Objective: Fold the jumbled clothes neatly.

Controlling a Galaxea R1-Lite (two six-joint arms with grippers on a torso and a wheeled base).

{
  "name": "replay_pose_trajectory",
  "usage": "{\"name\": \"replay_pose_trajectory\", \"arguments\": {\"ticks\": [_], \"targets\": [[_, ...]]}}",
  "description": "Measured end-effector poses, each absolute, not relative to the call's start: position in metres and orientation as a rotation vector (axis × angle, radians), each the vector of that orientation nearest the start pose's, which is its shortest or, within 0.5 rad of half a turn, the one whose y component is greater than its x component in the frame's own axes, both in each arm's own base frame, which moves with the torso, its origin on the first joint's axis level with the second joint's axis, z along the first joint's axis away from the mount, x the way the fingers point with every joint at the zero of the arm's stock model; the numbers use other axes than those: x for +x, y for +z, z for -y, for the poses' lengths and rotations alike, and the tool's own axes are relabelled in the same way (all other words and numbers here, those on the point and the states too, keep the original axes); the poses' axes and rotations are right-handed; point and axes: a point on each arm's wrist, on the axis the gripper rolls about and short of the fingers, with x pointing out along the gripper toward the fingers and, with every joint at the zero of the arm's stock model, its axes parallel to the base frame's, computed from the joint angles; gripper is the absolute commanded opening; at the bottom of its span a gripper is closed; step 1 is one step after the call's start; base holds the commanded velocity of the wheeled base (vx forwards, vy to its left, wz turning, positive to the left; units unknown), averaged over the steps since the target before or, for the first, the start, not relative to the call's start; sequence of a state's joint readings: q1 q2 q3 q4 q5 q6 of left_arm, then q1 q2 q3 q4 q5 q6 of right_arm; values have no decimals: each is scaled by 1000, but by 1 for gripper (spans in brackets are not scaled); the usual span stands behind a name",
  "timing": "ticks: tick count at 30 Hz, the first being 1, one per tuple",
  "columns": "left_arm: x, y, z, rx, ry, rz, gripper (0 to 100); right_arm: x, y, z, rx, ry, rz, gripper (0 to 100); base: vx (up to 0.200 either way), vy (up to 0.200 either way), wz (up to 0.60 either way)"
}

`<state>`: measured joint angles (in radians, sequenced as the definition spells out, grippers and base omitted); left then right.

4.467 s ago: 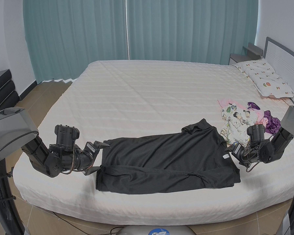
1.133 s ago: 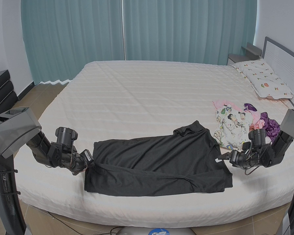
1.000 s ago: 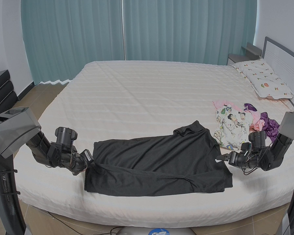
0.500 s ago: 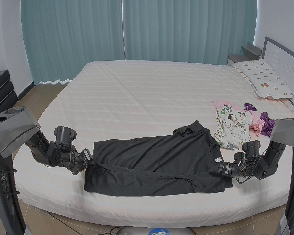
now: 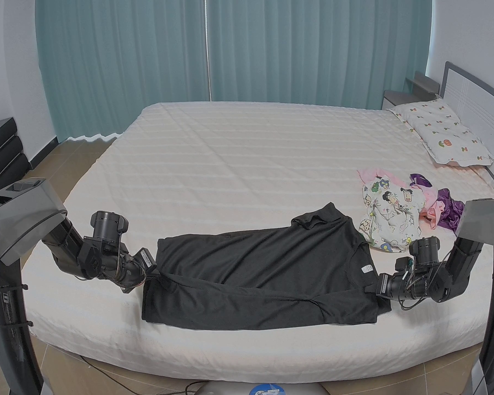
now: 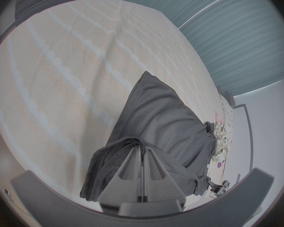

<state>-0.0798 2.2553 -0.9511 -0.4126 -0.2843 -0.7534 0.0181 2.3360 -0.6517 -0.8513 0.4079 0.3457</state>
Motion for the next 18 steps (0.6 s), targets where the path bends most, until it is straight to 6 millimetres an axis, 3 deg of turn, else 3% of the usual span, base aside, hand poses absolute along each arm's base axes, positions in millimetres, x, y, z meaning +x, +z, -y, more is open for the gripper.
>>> {"name": "replay_pose_trajectory", "arguments": {"ticks": [10,18], "targets": [[368,13,33,-789,15,-964,0,327,-28,-8,496,255,-854,0,0,0,0],[363,20,31,-788,26,-987,0,330,-15,-5,543,254,-724,0,0,0,0]]}}
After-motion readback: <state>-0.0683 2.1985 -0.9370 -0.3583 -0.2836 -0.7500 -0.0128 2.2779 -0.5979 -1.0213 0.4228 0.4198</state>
